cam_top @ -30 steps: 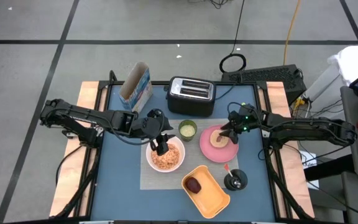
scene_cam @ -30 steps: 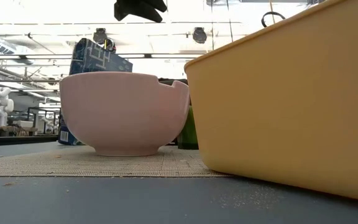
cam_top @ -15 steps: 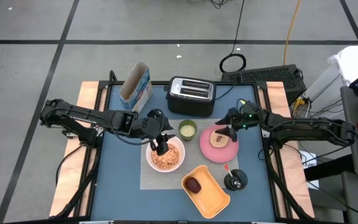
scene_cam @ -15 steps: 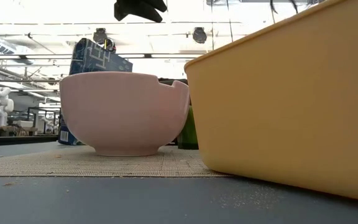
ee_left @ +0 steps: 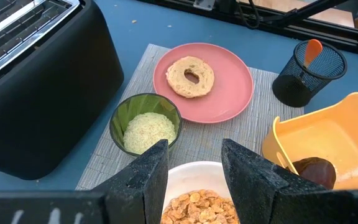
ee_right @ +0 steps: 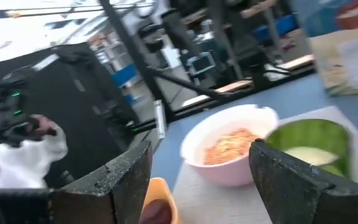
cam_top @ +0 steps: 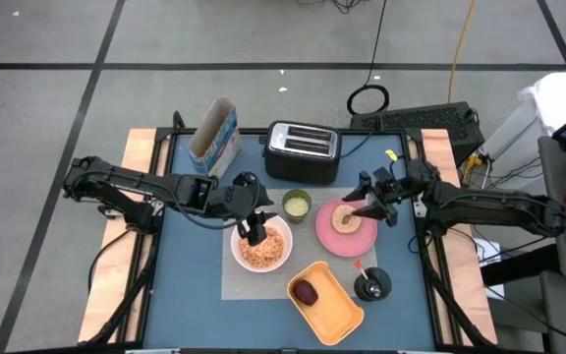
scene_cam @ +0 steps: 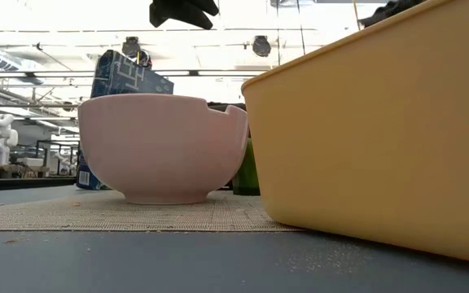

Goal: Arrange a breakfast setting
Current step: Put the orange spoon to the right of the pink plate

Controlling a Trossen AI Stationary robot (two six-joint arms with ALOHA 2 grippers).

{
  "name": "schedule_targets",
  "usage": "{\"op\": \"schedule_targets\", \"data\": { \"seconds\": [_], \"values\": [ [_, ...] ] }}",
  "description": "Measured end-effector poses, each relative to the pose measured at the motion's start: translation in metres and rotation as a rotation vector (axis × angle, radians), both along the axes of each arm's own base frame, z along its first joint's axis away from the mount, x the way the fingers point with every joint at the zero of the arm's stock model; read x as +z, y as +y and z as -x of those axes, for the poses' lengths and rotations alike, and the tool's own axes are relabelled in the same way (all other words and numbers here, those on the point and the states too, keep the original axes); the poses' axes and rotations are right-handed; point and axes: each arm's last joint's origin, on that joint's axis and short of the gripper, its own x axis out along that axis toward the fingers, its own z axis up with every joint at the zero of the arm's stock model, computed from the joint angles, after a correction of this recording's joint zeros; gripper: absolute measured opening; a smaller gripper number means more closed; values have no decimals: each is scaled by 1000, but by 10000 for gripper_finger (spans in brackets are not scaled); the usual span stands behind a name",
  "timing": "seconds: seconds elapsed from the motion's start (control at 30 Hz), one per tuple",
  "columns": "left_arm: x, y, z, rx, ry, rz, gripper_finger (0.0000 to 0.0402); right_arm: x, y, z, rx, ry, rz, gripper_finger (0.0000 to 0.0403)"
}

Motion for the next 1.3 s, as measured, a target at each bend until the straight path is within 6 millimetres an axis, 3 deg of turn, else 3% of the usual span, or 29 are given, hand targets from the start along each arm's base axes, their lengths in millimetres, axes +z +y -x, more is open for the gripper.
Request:
{"op": "schedule_targets", "data": {
  "seconds": [0.53, 1.3],
  "values": [
    [0, 0, 0, 5, -1, 6, 154, 6, 45, 1, 296, -28, -12, 256],
    [0, 0, 0, 15, -4, 19, 154, -17, 84, 5, 337, 168, 83, 256]
  ]
}}
